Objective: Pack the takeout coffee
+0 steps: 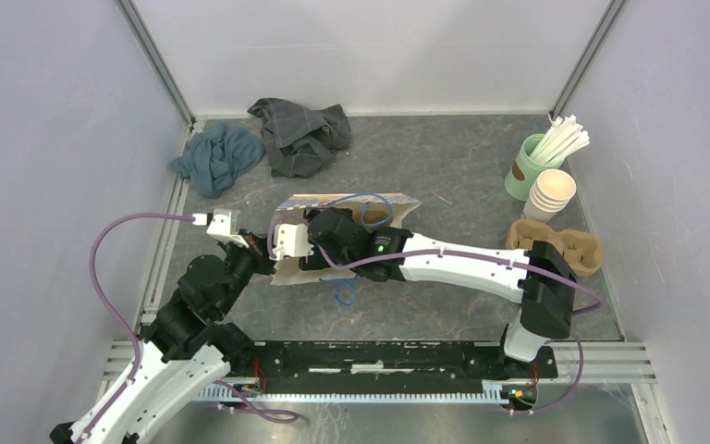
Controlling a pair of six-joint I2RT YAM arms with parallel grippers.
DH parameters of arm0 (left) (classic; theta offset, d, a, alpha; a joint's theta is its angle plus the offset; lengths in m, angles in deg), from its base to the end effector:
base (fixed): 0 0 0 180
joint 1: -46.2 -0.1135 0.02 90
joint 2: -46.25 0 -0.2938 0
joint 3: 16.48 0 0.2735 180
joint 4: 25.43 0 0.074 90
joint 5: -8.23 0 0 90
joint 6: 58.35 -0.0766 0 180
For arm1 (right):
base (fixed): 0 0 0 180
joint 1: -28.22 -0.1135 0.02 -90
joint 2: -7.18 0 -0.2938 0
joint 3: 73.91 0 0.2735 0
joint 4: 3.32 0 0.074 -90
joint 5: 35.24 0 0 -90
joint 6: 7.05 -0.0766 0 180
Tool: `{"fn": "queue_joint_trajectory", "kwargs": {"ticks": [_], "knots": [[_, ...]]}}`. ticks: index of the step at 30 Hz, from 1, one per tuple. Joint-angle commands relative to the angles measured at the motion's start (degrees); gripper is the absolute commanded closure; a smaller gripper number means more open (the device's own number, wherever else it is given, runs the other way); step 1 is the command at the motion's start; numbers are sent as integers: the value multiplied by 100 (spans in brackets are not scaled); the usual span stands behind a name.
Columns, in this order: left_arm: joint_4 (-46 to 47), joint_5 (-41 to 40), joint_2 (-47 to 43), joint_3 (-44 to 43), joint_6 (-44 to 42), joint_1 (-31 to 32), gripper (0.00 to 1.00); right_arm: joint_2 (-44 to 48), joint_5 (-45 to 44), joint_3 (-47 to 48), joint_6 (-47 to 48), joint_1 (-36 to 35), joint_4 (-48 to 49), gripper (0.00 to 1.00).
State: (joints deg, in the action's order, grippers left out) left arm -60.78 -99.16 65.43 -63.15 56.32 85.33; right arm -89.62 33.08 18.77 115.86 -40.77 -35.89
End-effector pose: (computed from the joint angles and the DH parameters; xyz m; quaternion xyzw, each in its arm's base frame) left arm 0.1159 -0.0648 0.3162 -0.0047 0.7518 -0.2464 0.6116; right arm 0.1856 0.4043 0.2988 -0.6285 0.6185 -0.0234 0.4710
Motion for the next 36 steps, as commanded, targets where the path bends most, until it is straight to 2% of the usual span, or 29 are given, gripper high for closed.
{"fn": "queue_joint_trajectory", "kwargs": {"ticks": [1, 7, 17, 36], "knots": [[22, 64, -56, 42, 30, 24, 98, -74, 321, 107, 145, 61, 219, 34], [-4, -49, -105, 32, 34, 24, 98, -51, 664, 19, 315, 125, 135, 34], [7, -42, -121, 47, 38, 33, 98, -94, 351, -73, 430, 246, 144, 35], [18, -37, -57, 52, 30, 38, 98, -429, 553, -20, 272, 301, 177, 36]]}}
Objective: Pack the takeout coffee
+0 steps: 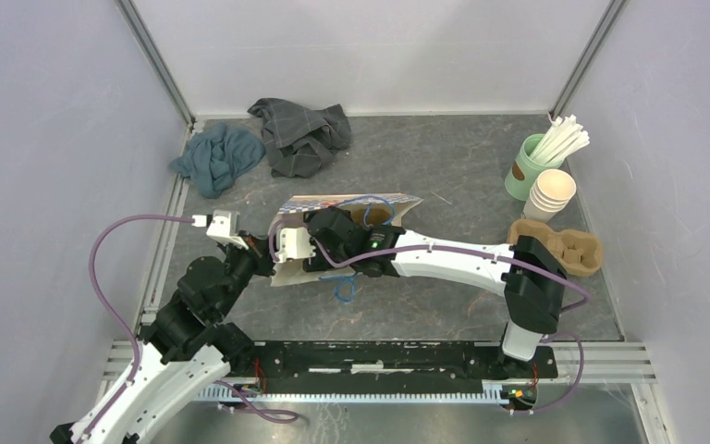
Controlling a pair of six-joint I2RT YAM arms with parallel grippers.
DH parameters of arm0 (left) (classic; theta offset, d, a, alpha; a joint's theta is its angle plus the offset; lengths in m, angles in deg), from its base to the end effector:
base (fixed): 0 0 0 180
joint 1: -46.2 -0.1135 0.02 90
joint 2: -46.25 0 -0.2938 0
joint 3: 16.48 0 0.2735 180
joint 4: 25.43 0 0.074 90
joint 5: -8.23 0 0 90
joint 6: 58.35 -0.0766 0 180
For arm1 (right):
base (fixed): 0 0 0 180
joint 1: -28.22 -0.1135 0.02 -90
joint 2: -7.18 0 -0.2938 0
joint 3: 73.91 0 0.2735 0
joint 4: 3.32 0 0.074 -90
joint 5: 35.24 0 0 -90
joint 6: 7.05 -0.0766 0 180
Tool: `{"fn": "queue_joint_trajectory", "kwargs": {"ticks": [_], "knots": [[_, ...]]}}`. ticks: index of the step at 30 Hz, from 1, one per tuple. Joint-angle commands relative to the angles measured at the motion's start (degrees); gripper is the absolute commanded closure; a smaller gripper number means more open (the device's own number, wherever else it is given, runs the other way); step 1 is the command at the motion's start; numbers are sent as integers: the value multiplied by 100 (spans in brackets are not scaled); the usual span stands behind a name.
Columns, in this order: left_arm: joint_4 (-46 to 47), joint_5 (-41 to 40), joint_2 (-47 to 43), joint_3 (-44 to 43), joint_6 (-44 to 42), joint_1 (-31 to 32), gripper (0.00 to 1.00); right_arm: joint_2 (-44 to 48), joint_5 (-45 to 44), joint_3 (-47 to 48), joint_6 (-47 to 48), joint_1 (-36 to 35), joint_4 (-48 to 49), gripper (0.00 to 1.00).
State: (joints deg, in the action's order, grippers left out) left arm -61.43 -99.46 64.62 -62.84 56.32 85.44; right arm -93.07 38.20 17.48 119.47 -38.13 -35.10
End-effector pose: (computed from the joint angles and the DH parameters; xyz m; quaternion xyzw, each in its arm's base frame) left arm 0.1140 -0.0631 0.3140 -0.0055 0.7526 -0.2446 0.6114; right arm 0.2023 0.4075 0.2645 -0.6656 0.6076 -0.0201 0.4330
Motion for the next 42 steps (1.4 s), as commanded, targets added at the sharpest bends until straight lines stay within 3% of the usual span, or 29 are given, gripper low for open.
{"fn": "queue_joint_trajectory", "kwargs": {"ticks": [1, 13, 24, 30, 38, 42], "knots": [[83, -6, 32, 10, 32, 23, 98, -118, -34, 129, -107, 39, 88, 36], [-1131, -397, 921, -1268, 876, 22, 98, -727, 236, 1040, -910, 91, -938, 35], [-2038, -717, 1994, -2474, 1210, 22, 96, -869, 1228, 1329, -1517, 87, -1714, 35], [-2633, -1357, 2275, -2803, 1288, 22, 82, -1521, 1467, 2052, -1488, 91, -2180, 34], [-2797, -1636, 1914, -3453, 701, 22, 39, -1990, 1526, 2728, -1586, 130, -2522, 34], [-2917, -1817, 1811, -3924, 491, 22, 30, -2091, 1506, 2778, -1527, 151, -2648, 34]]}}
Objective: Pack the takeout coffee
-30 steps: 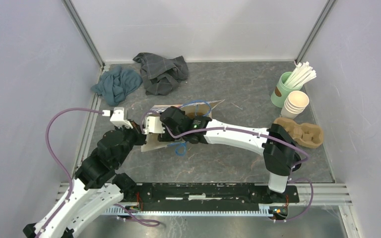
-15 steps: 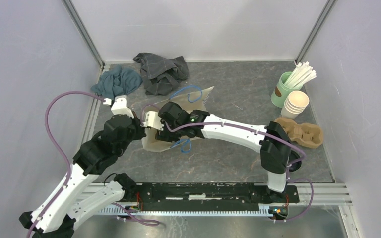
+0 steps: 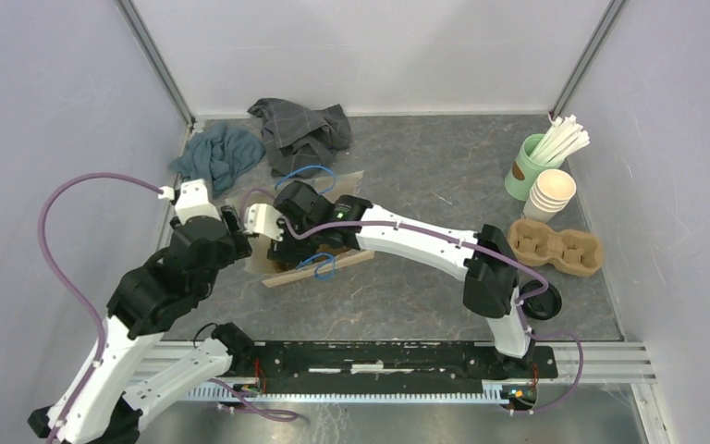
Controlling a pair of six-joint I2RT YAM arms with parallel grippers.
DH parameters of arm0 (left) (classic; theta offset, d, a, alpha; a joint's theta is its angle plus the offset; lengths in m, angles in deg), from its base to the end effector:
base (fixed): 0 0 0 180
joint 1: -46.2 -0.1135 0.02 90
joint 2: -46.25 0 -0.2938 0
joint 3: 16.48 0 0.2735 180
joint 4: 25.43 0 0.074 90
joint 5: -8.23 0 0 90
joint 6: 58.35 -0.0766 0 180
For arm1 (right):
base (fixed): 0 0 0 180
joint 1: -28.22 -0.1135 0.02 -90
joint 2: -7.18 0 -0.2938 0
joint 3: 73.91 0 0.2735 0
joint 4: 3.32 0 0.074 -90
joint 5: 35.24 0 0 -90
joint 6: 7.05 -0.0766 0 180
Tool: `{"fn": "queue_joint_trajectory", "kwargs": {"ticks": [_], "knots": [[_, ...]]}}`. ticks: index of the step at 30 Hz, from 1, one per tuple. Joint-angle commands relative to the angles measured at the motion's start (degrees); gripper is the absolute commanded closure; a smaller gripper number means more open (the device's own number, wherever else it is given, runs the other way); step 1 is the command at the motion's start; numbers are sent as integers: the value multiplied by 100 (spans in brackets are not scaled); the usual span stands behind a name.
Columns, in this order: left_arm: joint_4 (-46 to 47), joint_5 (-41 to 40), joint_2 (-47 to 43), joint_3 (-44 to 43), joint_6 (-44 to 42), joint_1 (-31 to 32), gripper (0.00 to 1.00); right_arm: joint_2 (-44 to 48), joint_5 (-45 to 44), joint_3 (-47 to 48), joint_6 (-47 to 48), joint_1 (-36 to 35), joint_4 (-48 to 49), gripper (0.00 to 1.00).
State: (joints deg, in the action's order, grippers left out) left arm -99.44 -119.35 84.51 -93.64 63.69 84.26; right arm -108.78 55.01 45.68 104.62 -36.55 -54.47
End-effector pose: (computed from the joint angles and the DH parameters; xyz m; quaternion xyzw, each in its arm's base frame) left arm 0.1173 -0.0325 0.3897 -0.1041 0.8468 -0.0166 0.5214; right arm 0.2227 0.4735 0.2839 -0.6389 0.6787 0.1350 0.3362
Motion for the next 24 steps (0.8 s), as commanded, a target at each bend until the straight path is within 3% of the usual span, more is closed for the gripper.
{"fn": "queue_joint_trajectory", "kwargs": {"ticks": [1, 9, 15, 24], "knots": [[845, 122, -179, -1024, -265, 140, 30, -576, -219, 0, -25, -8, -757, 34], [509, -46, -111, -1847, -156, 140, 24, -1076, -189, 361, -164, -10, -807, 34], [225, -74, -164, -1982, -24, 140, 23, -1444, -257, 943, -419, -16, -869, 31], [-208, -273, -276, -1631, 521, 140, 22, -746, -174, 1080, -891, -18, -344, 27]]}}
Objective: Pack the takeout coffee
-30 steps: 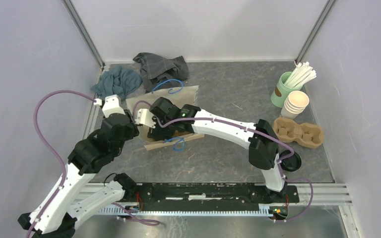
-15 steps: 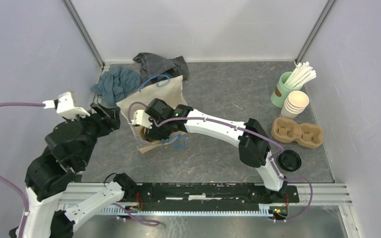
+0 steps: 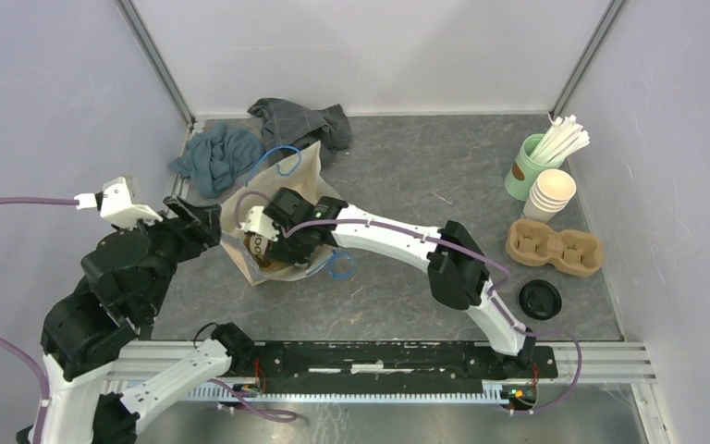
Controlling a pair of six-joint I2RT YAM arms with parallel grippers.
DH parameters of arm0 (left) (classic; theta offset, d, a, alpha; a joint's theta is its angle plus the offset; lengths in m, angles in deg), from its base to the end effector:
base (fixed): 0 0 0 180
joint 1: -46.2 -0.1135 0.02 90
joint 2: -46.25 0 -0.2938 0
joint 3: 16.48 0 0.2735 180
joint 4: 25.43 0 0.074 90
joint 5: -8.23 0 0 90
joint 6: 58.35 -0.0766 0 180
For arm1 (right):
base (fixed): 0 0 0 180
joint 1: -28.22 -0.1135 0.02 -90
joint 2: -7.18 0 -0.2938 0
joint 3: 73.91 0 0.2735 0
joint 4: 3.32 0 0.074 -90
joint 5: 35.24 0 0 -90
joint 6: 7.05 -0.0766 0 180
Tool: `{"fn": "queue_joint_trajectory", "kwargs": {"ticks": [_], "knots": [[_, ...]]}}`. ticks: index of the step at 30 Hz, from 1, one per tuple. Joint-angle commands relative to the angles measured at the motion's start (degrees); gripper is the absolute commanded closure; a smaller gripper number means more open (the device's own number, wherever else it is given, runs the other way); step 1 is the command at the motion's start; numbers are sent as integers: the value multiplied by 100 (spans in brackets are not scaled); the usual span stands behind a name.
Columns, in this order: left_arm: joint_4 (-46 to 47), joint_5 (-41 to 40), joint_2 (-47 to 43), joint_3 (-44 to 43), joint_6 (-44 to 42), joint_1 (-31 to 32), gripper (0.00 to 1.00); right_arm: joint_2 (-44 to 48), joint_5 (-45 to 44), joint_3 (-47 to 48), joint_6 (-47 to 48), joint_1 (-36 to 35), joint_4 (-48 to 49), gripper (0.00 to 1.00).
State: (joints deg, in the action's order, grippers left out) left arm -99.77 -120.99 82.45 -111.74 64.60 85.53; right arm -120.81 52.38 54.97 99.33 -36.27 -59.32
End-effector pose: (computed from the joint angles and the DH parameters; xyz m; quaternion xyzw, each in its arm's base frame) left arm 0.0710 0.0044 0.4865 -0.1617 0.7589 -0.1217 0.6190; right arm 0.2442 0.5044 0.2258 -0.6139 0.7300 0.1041 0.2818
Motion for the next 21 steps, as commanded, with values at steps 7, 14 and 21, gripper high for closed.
{"fn": "queue_joint_trajectory", "kwargs": {"ticks": [7, 14, 21], "knots": [[-420, 355, -211, 763, 1127, 14, 20, 1460, -187, -624, -780, -91, 843, 30], [-378, 913, -297, 1307, 1584, 13, 20, 1890, -865, -1134, -804, -269, 1237, 31], [-545, 979, -280, 1487, 1874, 13, 25, 2113, -1527, -1384, -890, -401, 1281, 32]]}}
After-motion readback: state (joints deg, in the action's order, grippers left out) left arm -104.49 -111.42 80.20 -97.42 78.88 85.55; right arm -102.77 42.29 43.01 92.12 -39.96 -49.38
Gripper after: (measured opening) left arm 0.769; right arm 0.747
